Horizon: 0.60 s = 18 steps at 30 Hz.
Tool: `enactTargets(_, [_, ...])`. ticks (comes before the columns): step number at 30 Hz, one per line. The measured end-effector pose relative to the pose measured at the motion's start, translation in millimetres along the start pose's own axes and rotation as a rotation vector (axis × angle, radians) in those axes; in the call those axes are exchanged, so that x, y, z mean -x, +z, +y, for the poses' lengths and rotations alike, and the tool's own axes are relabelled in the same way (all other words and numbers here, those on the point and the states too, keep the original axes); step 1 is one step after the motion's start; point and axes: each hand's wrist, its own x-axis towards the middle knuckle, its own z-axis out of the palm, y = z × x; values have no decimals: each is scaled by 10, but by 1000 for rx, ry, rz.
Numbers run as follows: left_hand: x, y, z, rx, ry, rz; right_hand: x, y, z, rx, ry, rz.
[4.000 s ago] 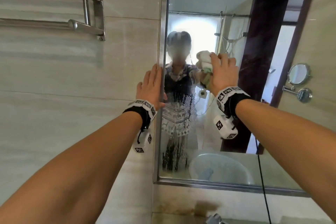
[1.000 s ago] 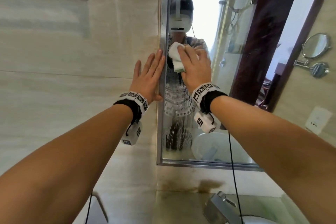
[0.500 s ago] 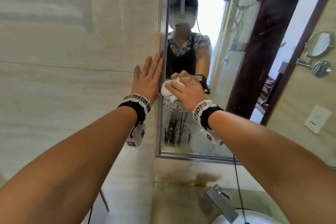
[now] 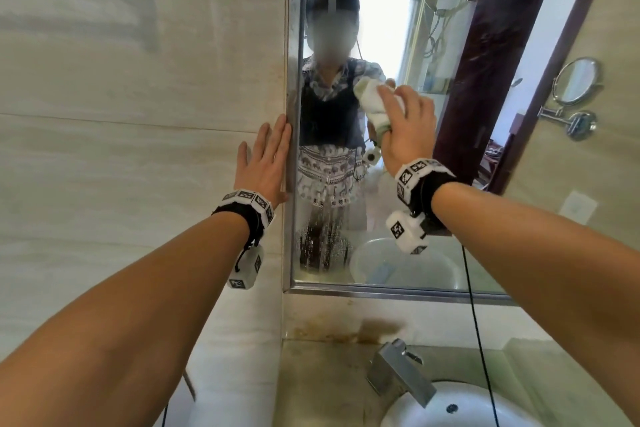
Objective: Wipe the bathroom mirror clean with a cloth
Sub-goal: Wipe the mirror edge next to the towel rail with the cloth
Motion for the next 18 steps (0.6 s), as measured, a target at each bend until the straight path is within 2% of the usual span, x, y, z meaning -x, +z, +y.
enactTargets(4, [-71,109,14,-11,-10,13,-103,222,-43,-7,85,80])
enactTargets(7, [-104,185,-24,-17,1,25,17,399,-19,19,48,119])
enactTargets(11, [-108,202,-45,-16,12,44,219,493,95,106,-98,64])
enactTargets(18, [-72,217,-39,8,19,60,649,603,109,105,-191,-74])
